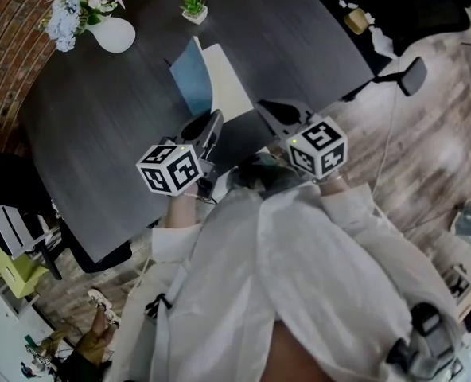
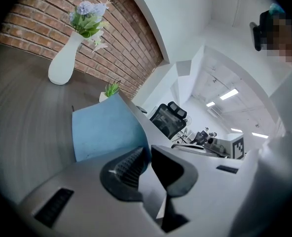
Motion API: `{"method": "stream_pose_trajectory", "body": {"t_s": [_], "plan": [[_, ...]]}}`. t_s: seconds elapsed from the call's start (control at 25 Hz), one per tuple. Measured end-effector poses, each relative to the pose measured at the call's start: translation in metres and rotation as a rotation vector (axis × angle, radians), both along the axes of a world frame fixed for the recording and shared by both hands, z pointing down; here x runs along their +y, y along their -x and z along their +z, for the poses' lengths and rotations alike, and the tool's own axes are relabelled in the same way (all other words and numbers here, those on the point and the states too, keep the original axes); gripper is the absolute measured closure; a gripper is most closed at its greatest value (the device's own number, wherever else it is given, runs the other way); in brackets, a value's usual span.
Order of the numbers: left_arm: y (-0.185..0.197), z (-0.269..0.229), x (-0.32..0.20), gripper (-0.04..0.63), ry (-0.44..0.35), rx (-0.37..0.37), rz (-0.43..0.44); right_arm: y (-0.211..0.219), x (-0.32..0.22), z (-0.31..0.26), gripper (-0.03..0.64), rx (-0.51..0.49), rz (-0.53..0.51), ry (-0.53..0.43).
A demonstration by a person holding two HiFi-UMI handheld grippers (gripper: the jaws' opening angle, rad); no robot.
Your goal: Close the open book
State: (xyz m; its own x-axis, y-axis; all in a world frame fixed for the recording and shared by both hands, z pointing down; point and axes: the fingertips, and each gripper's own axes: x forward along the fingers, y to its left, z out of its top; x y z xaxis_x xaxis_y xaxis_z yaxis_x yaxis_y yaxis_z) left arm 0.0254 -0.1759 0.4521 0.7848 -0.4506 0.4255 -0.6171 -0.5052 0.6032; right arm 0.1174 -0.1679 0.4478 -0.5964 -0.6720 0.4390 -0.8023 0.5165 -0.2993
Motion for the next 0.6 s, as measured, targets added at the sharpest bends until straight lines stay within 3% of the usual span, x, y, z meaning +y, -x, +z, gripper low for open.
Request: {"method": "stream_pose_trajectory", "body": {"t_s": [0.6], "plan": [[-0.033, 0.030, -0.007, 0.549, 0.050, -0.085, 0.085, -0.024, -0.002, 0.015, 0.611, -0.046, 0.051, 0.073]]}}
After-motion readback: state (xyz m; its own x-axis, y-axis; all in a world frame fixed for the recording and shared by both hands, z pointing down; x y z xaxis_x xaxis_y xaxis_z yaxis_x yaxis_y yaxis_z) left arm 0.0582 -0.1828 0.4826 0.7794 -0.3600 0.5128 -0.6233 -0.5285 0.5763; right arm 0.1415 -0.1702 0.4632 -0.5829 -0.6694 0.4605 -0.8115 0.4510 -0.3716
